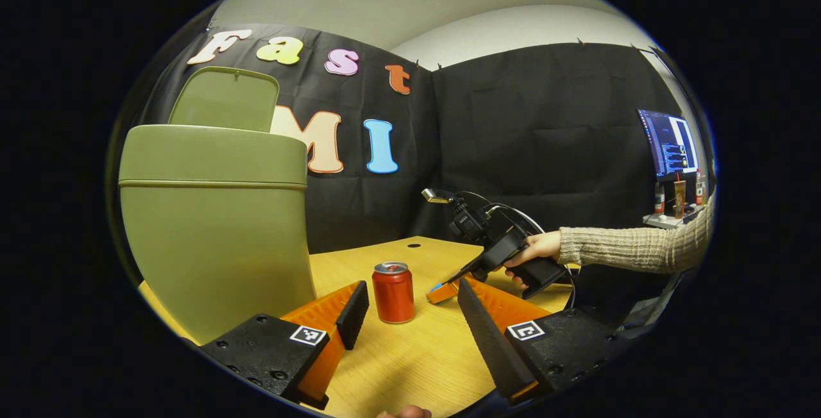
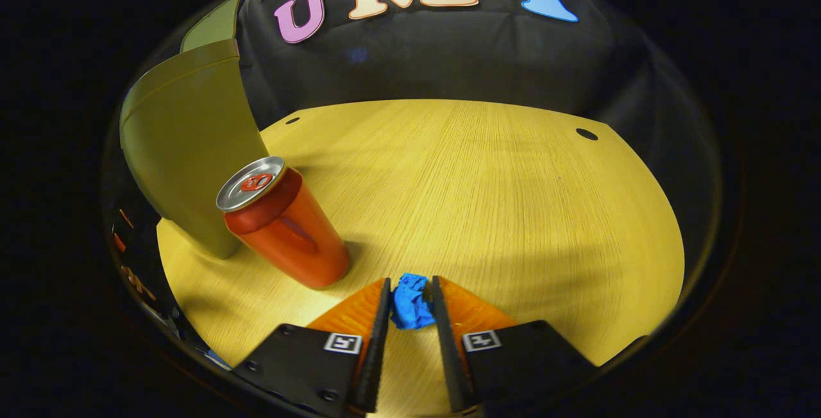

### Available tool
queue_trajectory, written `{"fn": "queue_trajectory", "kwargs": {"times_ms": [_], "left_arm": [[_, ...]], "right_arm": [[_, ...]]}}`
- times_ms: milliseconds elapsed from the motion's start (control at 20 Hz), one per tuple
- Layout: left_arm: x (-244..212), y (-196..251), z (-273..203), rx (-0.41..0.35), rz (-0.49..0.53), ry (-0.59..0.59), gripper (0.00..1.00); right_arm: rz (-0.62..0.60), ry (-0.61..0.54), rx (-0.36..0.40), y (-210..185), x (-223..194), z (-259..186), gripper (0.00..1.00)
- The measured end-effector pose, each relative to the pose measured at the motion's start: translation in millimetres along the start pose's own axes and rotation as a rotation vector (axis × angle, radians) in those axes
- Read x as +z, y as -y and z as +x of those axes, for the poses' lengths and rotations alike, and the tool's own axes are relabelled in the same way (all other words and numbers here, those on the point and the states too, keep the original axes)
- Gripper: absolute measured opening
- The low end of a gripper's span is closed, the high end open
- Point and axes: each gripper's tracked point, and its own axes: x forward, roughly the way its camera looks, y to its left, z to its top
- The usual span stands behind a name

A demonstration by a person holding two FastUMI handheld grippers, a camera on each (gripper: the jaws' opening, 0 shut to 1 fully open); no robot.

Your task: Press the lid of the desktop garbage bin to open it, pick up the crumpled paper on the desktop and throw it into the bin, then pick up the pop can on the desktop and drop it into the bin, and finally close the garbage bin lid.

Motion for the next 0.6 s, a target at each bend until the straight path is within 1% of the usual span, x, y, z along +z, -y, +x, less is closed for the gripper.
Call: {"fn": "queue_trajectory", "kwargs": {"times_ms": [50,100,150,350,450,600], "left_arm": [[0,0,0,0.001,-0.001,0.000,0.87],[0,0,0,0.001,-0.003,-0.002,0.87],[0,0,0,0.001,-0.005,-0.004,0.87],[1,0,0,0.005,-0.011,-0.008,0.87],[1,1,1,0.007,-0.015,-0.011,0.87],[3,2,-1,0.011,-0.023,-0.011,0.87]], "right_arm": [[0.005,-0.011,0.006,-2,-2,-2,0.27],[0.000,-0.008,0.000,-1,-1,-4,0.27],[-0.004,0.007,-0.018,0,3,-5,0.18],[0.000,0.056,-0.009,-9,18,-27,0.18],[-0.022,0.089,-0.015,-15,28,-50,0.18],[-0.052,0.148,-0.005,-33,58,-85,0.18]]}}
